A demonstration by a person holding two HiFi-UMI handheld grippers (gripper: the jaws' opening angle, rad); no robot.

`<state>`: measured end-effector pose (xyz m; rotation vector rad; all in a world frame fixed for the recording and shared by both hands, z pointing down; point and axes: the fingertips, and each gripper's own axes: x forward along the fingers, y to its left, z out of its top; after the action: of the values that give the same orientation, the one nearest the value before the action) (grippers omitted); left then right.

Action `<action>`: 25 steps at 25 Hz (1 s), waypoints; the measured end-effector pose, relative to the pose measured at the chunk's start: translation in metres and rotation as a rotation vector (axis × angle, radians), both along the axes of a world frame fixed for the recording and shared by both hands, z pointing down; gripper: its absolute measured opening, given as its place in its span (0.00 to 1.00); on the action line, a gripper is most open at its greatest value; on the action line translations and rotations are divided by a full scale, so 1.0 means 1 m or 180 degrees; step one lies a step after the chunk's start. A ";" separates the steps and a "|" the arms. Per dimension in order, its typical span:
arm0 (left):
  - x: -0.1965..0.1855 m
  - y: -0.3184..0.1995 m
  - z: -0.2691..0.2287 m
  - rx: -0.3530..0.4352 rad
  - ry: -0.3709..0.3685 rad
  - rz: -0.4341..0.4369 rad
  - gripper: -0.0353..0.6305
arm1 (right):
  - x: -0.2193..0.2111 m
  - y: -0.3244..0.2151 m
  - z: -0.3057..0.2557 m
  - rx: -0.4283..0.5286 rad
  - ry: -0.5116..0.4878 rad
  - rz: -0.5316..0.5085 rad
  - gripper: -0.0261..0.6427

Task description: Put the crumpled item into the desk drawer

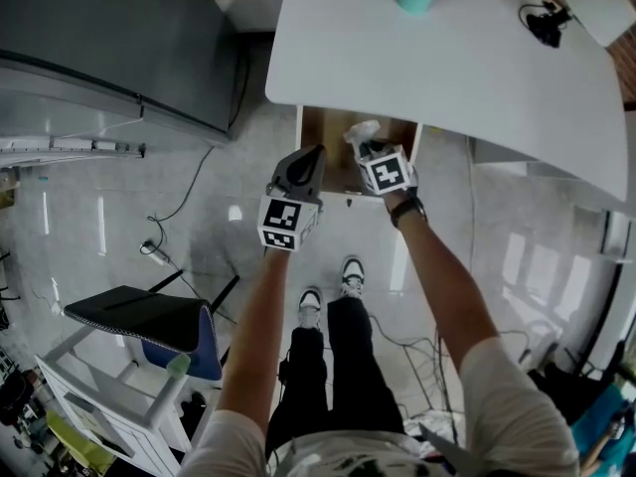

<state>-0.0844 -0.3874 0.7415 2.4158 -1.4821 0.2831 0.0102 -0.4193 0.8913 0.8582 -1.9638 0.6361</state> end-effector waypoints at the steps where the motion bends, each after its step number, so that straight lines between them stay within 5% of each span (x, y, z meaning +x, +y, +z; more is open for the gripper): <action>1: -0.002 0.002 0.001 -0.0004 0.0016 -0.0026 0.05 | -0.001 -0.002 0.004 -0.0019 0.0074 -0.0078 0.08; 17: -0.022 0.002 -0.002 0.0061 0.0004 -0.0126 0.05 | 0.007 0.004 0.065 -0.0469 0.0323 -0.0180 0.09; 20: -0.024 0.001 -0.003 0.0061 0.0002 -0.0131 0.05 | 0.007 0.005 0.063 -0.0418 0.0359 -0.0281 0.28; 25: -0.025 0.003 -0.015 0.0059 0.0003 -0.0161 0.05 | 0.007 0.012 0.044 -0.0307 0.0283 -0.0283 0.31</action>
<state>-0.1095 -0.3842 0.7268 2.3881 -1.5495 0.2582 0.0174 -0.4068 0.9356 0.7240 -1.8650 0.6250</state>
